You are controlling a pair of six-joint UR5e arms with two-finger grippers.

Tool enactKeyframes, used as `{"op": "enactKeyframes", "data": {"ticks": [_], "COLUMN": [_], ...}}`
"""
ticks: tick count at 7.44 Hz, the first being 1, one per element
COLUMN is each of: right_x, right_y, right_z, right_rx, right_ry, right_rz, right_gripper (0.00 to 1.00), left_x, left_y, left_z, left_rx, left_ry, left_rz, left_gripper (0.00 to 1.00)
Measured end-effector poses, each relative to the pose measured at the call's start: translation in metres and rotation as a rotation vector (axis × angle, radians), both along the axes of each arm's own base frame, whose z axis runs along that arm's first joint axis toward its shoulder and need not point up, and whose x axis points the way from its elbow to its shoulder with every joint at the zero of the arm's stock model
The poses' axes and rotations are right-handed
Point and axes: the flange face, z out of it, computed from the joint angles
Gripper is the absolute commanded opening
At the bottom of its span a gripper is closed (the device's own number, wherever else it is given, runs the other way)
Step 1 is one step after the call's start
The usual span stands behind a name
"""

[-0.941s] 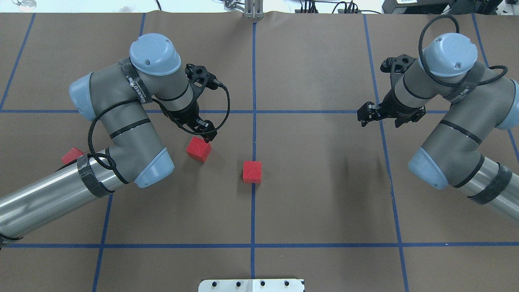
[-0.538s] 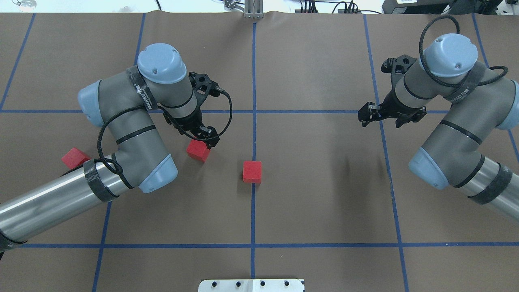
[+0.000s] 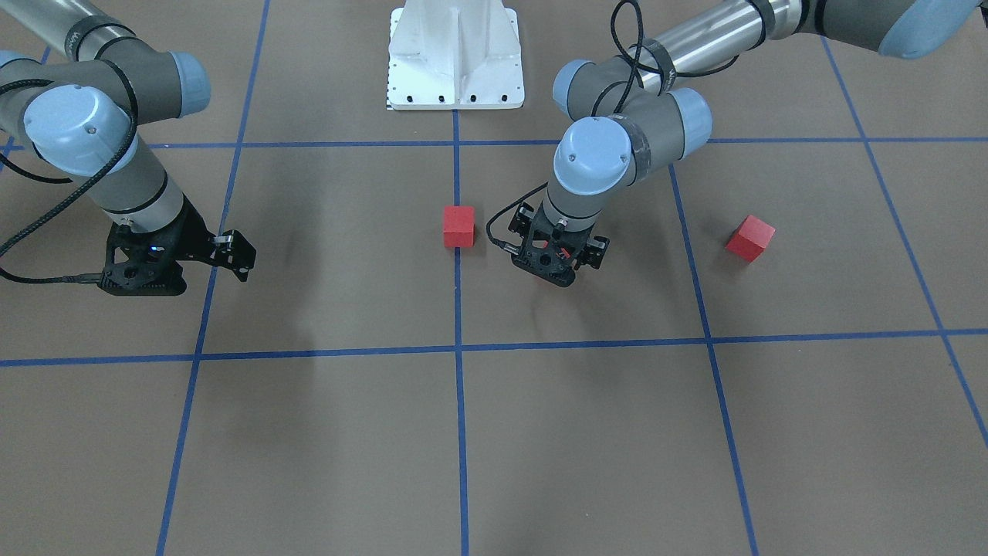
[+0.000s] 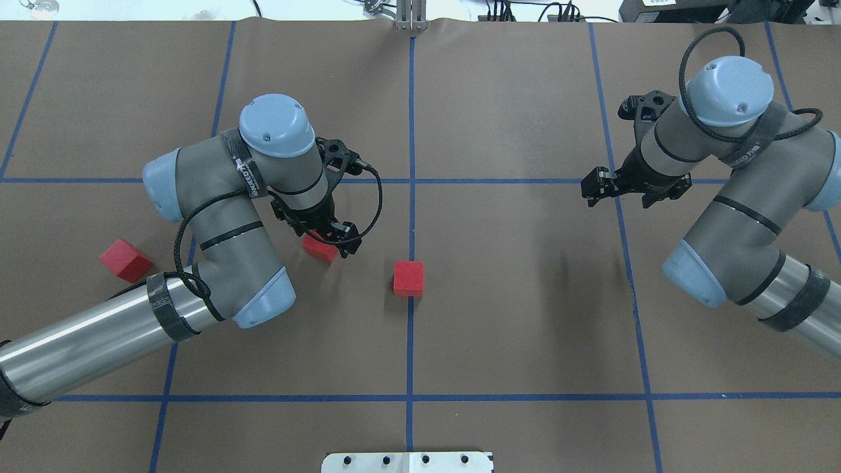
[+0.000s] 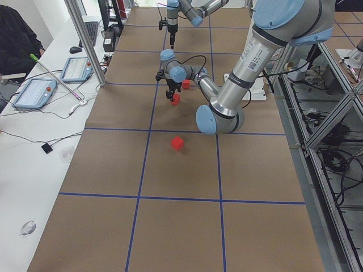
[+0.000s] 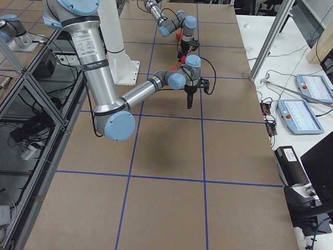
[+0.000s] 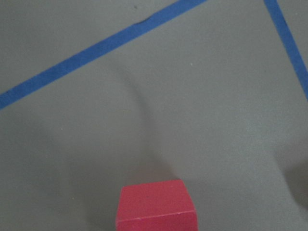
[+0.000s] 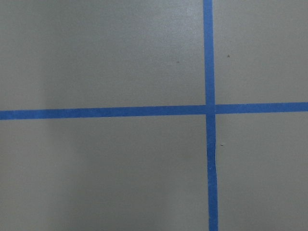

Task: Form red blocks into L shape at center
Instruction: 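Reach the left gripper to the middle red cube while the right arm withdraws, then grasp the middle red cube and carry it beside the center cube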

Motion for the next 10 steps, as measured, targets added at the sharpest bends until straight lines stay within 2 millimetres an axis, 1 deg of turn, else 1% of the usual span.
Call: {"op": "enactKeyframes", "data": {"ticks": [1,3,4,6,7,8,9,10], "right_x": [0.000,0.001,0.001,0.003,0.003,0.003,0.003,0.004], "right_y": [0.000,0.001,0.001,0.002,0.002,0.002,0.002,0.003], "right_z": [0.000,0.000,0.000,0.000,0.000,0.001,0.001,0.002], "right_rx": [0.001,0.002,0.002,0.003,0.003,0.003,0.003,0.002], "right_ry": [0.000,-0.001,-0.001,-0.002,-0.002,-0.001,-0.001,0.001], "right_rz": [-0.001,-0.001,0.000,0.000,0.000,0.001,0.001,0.001], "right_gripper": [1.00,1.00,1.00,1.00,1.00,1.00,1.00,1.00], "left_x": [0.001,0.002,0.001,-0.002,-0.005,-0.005,-0.003,0.005], "left_y": [0.000,-0.001,-0.002,-0.006,-0.011,-0.014,-0.016,-0.020], "left_z": [0.002,0.004,0.004,-0.001,-0.012,-0.027,-0.039,-0.052], "left_rx": [-0.003,-0.007,-0.012,-0.052,-0.071,-0.101,-0.130,-0.148], "left_ry": [-0.003,-0.007,-0.008,-0.010,-0.002,0.009,0.014,0.013], "left_rz": [0.000,-0.002,-0.009,-0.059,-0.092,-0.135,-0.174,-0.204], "left_gripper": [0.55,0.12,0.00,0.00,0.00,0.00,0.00,0.00]}}
